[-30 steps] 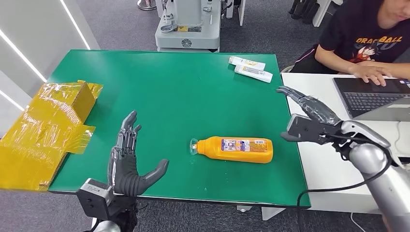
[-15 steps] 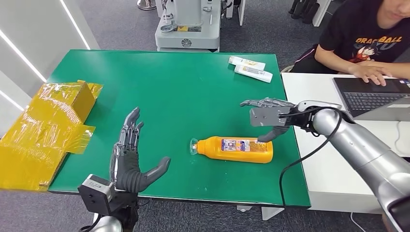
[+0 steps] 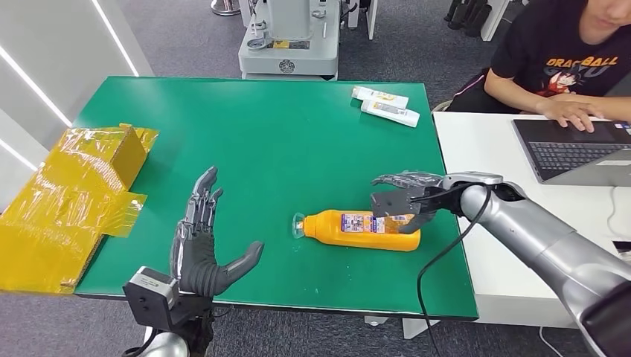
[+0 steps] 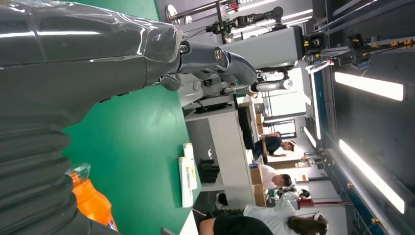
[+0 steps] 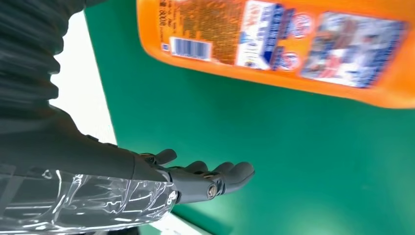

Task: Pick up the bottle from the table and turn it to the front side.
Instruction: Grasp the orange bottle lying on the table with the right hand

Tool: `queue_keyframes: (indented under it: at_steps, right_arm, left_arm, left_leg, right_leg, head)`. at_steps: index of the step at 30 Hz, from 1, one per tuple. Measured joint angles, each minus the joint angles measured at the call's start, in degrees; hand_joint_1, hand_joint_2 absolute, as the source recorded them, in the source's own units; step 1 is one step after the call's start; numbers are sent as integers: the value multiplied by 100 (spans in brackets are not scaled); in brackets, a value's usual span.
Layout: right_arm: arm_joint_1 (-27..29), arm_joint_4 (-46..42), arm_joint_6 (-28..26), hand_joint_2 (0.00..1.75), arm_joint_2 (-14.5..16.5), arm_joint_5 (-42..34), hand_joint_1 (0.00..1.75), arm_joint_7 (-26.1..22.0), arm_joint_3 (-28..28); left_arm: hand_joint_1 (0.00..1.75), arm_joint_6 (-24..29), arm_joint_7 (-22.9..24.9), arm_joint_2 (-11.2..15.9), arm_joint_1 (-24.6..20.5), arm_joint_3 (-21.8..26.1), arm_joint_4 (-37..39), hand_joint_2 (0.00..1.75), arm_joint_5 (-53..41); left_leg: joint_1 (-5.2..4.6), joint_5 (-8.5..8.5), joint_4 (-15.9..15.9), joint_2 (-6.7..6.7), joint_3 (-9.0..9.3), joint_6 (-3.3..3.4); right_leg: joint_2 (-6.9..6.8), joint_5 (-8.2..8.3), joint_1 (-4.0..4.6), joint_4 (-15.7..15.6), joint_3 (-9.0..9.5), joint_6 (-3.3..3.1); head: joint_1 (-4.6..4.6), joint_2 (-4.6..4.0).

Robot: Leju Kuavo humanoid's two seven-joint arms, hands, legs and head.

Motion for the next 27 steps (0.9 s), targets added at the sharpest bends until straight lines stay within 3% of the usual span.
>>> queue_keyframes:
  at_steps: [8, 19, 27]
  right_arm:
    - [540, 261, -765, 175, -125, 284, 0, -272, 142]
    - [874, 326, -876, 175, -182, 361, 0, -311, 88]
    - [1409, 367, -1199, 175, -194, 674, 0, -430, -299]
  left_arm:
    - [0, 12, 80, 36, 84, 12, 7, 175, -62]
    - [0, -25, 113, 44, 132, 19, 7, 175, -99]
    - [0, -192, 136, 37, 126, 25, 57, 175, -152]
  left_leg:
    - [0, -2, 0, 1, -1, 1]
    - [0, -1, 0, 2, 2, 2]
    - [-1, -2, -1, 4, 1, 2]
  right_leg:
    - [1, 0, 0, -1, 0, 0]
    - [2, 0, 0, 0, 1, 0]
    - [3, 0, 0, -1, 2, 0]
  head:
    - [0, 0]
    - [0, 0]
    - [-1, 0]
